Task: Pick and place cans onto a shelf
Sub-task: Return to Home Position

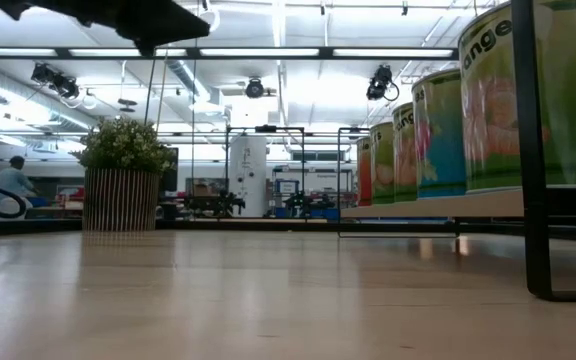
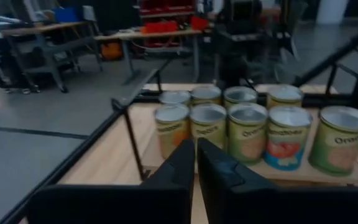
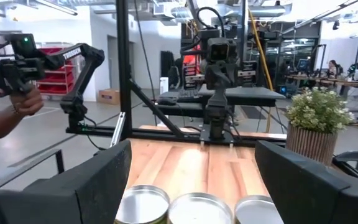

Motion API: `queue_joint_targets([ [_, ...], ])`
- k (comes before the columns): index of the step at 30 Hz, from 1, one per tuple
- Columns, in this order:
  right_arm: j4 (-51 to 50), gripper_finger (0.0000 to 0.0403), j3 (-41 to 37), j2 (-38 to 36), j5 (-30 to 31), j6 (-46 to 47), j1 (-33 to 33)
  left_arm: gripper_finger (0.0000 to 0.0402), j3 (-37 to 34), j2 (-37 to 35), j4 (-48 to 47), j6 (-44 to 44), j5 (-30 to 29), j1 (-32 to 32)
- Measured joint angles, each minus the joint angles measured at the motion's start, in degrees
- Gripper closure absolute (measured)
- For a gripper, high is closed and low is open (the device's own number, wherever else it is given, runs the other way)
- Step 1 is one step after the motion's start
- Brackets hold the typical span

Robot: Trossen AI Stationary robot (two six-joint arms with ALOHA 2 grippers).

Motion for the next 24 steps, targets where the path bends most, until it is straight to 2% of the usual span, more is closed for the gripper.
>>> queue_joint_targets([
  [9, 0.5, 0.0053, 0.0, 0.0, -8.1, 0.5, -11.0, 0.0393, -7.9, -12.7, 0.3, -0.7, -4.6, 0.2],
  [17, -1.8, 0.0053, 0.0, 0.3, -15.2, 2.9, -20.4, 0.0393, -16.5, -22.1, 4.7, -2.2, -6.4, 0.2],
  [21, -8.4, 0.0053, 1.5, 0.3, -16.1, 4.3, -24.1, 0.0394, -20.6, -25.9, 8.1, -3.4, -6.7, 0.2],
  [24, -9.2, 0.0053, 1.9, 0.1, -16.2, 4.5, -25.1, 0.0394, -23.1, -28.0, 10.6, -3.6, -7.0, 0.2],
])
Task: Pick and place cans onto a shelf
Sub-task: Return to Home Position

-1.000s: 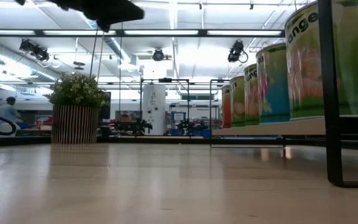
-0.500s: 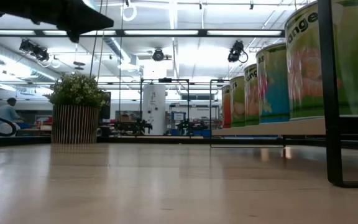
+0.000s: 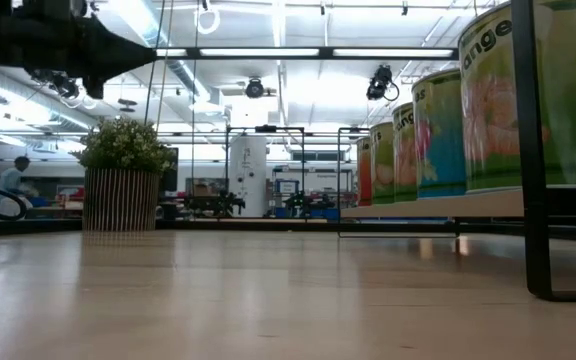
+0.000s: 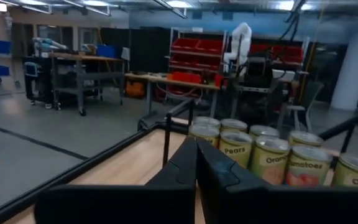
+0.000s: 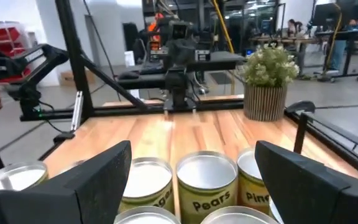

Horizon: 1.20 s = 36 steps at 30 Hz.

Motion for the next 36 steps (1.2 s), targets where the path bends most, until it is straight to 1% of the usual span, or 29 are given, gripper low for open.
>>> queue_joint_targets([
  [7, 6.7, 0.0053, -1.4, -0.2, 3.3, -1.5, 0.0, 0.0394, -4.8, -1.1, 7.0, -1.4, -3.5, 0.0],
  [10, 7.3, 0.0053, -2.1, -0.2, 7.3, -2.8, -0.1, 0.0394, -6.3, -1.1, 9.2, -2.0, -4.3, 0.0],
  [13, 7.7, 0.0053, -3.6, -0.2, 10.0, -3.7, -0.1, 0.0394, -6.3, -1.1, 8.8, -2.9, -4.9, -0.1],
  [20, 10.1, 0.0061, -6.2, -0.2, 10.3, -4.8, -0.1, 0.0394, -6.3, -1.1, 8.5, -3.1, -5.0, -0.2],
  [22, 10.9, 0.0077, -6.2, -0.3, 10.3, -5.8, -0.1, 0.0394, -6.3, -1.1, 7.6, -4.4, -5.0, -0.2],
  [24, 11.9, 0.0103, -6.2, -0.3, 10.5, -6.8, -0.1, 0.0394, -6.3, -1.1, 5.7, -6.0, -5.0, -0.2],
  [27, 12.3, 0.0155, -6.2, -0.3, 12.2, -7.9, -0.1, 0.0392, -6.4, -1.1, 2.7, -8.0, -5.0, -0.2],
  [32, 11.8, 0.0237, -6.2, -0.3, 13.1, -8.4, -0.1, 0.0397, -6.4, -1.1, 2.3, -8.8, -5.0, -0.2],
  [36, 11.8, 0.0277, -6.2, -0.3, 13.3, -8.4, -0.1, 0.0396, -6.4, -1.1, 2.1, -8.8, -5.0, -0.2],
])
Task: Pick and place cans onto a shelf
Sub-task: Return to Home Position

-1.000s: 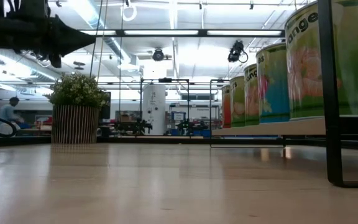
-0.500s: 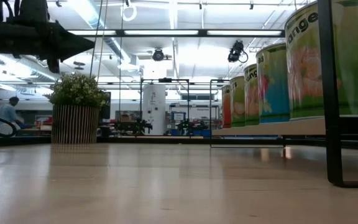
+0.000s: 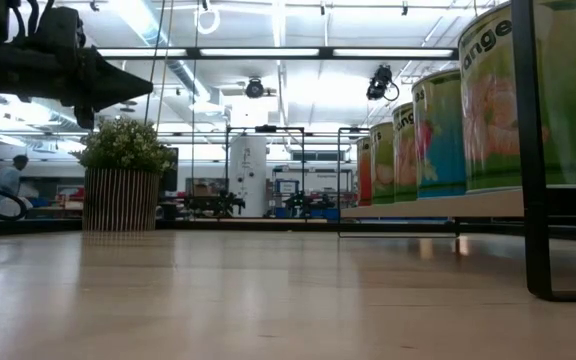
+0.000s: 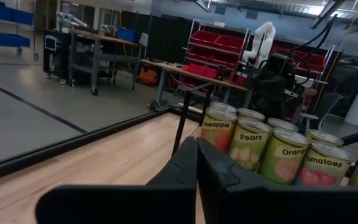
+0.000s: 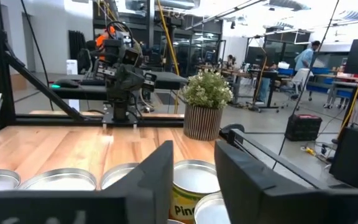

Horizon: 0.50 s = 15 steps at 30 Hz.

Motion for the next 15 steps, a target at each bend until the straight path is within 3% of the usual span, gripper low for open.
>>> queue_joint_targets([
  [5, -0.4, 0.0305, -1.4, 0.0, 0.4, 1.0, 0.0, 0.0392, 0.0, 0.0, -0.1, -0.1, 1.4, 0.0],
  [15, 2.3, 0.0348, -3.0, -1.3, 8.9, -1.2, 0.0, 0.0391, 0.0, 0.0, -1.9, -1.1, 2.2, 0.0],
])
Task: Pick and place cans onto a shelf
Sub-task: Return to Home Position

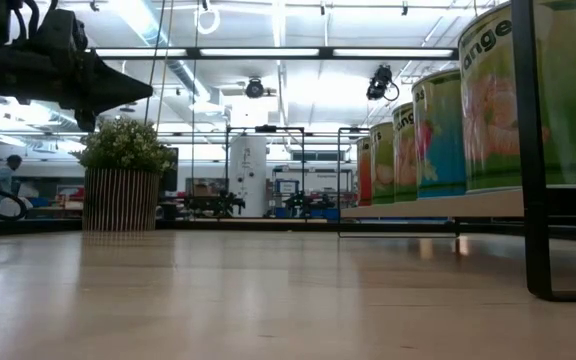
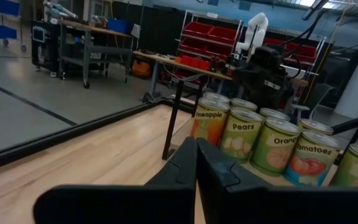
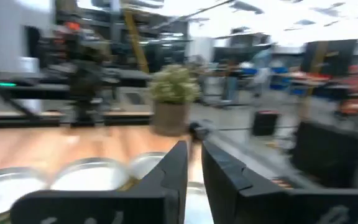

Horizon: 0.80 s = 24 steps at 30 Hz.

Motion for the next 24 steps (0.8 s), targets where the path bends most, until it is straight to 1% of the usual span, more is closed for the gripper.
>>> queue_joint_targets([
  [1, 0.0, 0.0352, 0.0, -0.3, 2.0, -0.7, 0.0, 0.0391, 0.0, 0.0, -0.1, -0.2, 0.0, 0.0],
  [3, -0.7, 0.0364, 0.0, -0.5, 8.0, -2.1, 0.0, 0.0391, 0.0, 0.0, -0.7, -0.6, 0.0, 0.0],
  [5, -3.0, 0.0377, 0.0, -0.5, 14.8, -2.7, 0.0, 0.0391, 0.0, 0.0, -1.3, -0.8, 0.1, 0.0],
  [7, -5.6, 0.0392, 0.0, -0.5, 19.5, -2.8, 0.0, 0.0391, 0.0, 0.0, -1.8, -0.8, 0.0, 0.0],
  [9, -5.7, 0.0397, 0.0, -0.1, 19.8, -2.8, 0.0, 0.0391, 0.0, 0.0, -1.9, -0.4, 0.0, 0.0],
  [13, -5.8, 0.0393, 0.0, 0.6, 19.3, -3.2, 0.1, 0.0390, 0.0, 0.0, -1.9, 1.7, 0.0, 0.0],
  [18, -5.9, 0.0396, 0.0, 3.2, 19.3, -1.9, 0.1, 0.0390, 0.0, 0.0, -1.9, 6.8, 0.0, 0.0],
  [24, -5.8, 0.0391, 0.0, 6.4, 19.4, -2.0, 0.1, 0.0390, 0.0, 0.0, -1.9, 7.3, 0.0, 0.0],
])
